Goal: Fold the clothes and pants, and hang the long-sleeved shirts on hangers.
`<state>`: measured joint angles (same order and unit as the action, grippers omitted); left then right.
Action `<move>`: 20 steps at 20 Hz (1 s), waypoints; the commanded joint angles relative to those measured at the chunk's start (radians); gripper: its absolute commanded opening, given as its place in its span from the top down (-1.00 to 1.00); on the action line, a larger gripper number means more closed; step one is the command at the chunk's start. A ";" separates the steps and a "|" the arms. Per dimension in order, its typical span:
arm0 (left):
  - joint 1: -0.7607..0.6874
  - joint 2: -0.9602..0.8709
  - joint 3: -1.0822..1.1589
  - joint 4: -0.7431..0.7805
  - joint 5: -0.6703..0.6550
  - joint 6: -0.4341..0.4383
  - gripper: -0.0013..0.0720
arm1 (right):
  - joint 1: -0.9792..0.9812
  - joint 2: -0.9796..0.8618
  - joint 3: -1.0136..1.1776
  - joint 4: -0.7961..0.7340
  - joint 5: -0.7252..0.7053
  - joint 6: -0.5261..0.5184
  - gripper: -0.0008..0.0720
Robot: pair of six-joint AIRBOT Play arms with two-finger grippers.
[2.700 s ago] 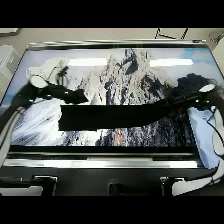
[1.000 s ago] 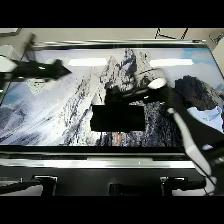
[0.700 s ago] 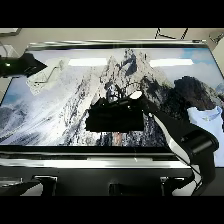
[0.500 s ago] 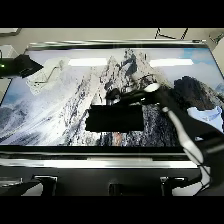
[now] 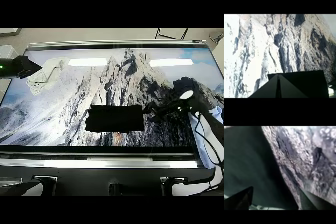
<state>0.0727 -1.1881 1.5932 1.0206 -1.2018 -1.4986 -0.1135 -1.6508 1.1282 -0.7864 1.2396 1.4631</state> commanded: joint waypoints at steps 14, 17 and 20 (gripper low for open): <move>0.001 0.001 0.001 -0.007 0.000 -0.020 0.90 | -0.294 0.060 0.405 0.158 0.214 -0.064 0.87; 0.001 0.001 0.001 -0.007 -0.003 -0.020 0.90 | -0.457 0.161 0.473 0.113 0.229 0.008 0.87; 0.001 0.001 0.001 -0.007 -0.003 -0.019 0.90 | -0.595 0.248 0.491 0.069 0.224 0.050 0.87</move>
<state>0.0727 -1.1877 1.5932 1.0138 -1.2037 -1.5185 -0.5758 -1.4834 1.5803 -0.6640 1.4521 1.4471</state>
